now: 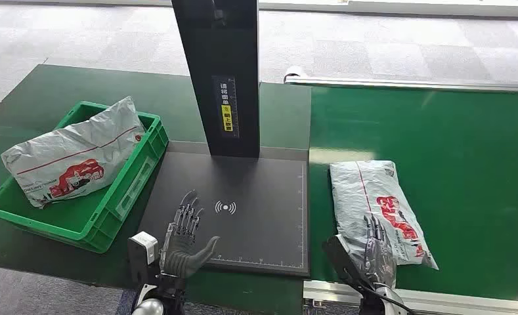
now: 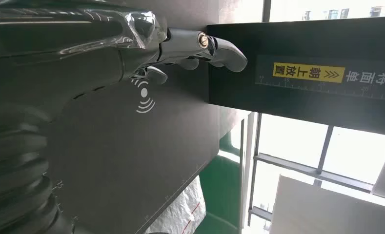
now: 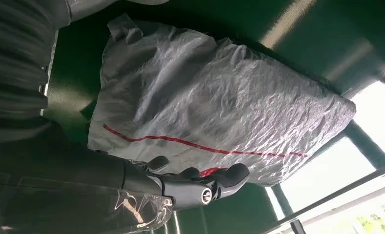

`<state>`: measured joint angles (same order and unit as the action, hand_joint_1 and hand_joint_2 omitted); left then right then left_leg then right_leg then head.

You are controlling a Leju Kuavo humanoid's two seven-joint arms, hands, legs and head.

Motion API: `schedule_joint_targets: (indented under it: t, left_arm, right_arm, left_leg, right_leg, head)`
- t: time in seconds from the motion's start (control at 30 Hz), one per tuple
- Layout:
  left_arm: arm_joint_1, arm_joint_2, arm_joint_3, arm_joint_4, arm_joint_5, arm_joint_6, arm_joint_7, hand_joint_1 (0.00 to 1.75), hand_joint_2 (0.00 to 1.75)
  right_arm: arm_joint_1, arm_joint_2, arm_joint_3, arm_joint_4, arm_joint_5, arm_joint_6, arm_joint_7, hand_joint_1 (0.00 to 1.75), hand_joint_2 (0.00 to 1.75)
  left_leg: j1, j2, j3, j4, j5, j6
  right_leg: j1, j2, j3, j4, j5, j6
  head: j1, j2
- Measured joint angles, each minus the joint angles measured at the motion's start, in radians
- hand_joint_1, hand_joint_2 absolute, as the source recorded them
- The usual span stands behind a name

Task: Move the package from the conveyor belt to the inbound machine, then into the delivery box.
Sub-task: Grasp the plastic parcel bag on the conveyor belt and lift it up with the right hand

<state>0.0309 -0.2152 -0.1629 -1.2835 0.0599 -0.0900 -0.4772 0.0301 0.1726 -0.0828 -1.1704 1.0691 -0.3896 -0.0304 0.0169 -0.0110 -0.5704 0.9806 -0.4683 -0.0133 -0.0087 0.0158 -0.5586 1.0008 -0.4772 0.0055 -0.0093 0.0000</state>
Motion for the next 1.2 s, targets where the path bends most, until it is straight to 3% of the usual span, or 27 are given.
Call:
schedule_joint_targets:
  t: [0.3, 0.73, 0.93, 1.17, 1.2]
  left_arm:
    - [-0.011, 0.0, 0.0, 0.009, 0.0, 0.002, 0.0, 0.0, 1.75]
    - [-0.015, 0.0, 0.0, 0.016, 0.0, 0.005, 0.0, 0.0, 1.75]
    - [-0.017, 0.0, -0.001, 0.021, 0.0, 0.001, 0.0, 0.0, 1.75]
    - [-0.034, 0.0, -0.008, 0.036, 0.0, -0.002, -0.003, 0.0, 1.75]
    - [-0.035, 0.0, -0.009, 0.037, 0.0, -0.002, -0.003, 0.0, 1.75]
  right_arm:
    - [0.001, -0.007, 0.011, 0.009, 0.147, -0.092, 0.109, 0.0, 1.75]
    - [0.001, -0.016, 0.022, 0.008, 0.232, -0.089, 0.163, 0.0, 1.75]
    - [-0.036, -0.02, 0.002, 0.084, 0.052, -0.007, 0.068, 0.0, 1.75]
    - [-0.16, -0.05, -0.034, 0.296, 0.036, -0.03, 0.045, 0.0, 1.75]
    - [-0.171, -0.053, -0.036, 0.314, 0.037, -0.03, 0.045, 0.44, 1.75]
  left_leg:
    - [0.0, 0.0, 0.0, 0.0, 0.0, 0.0]
    - [0.0, 0.0, 0.0, 0.0, 0.0, 0.0]
    - [0.0, 0.0, 0.0, 0.0, 0.0, 0.0]
    - [0.0, 0.0, 0.001, 0.0, 0.001, 0.001]
    - [0.0, 0.0, 0.001, 0.0, 0.001, 0.001]
  right_leg:
    - [0.0, 0.0, 0.0, 0.0, 0.0, 0.0]
    - [0.0, 0.0, 0.0, 0.0, 0.0, 0.0]
    - [0.0, 0.0, 0.0, 0.0, 0.0, 0.0]
    - [0.0, 0.0, 0.001, 0.0, 0.001, 0.001]
    - [0.0, 0.0, 0.001, 0.0, 0.001, 0.001]
  head:
    - [0.0, 0.0]
    - [0.0, 0.0]
    - [0.0, 0.0]
    - [0.0, 0.0]
    - [0.0, 0.0]
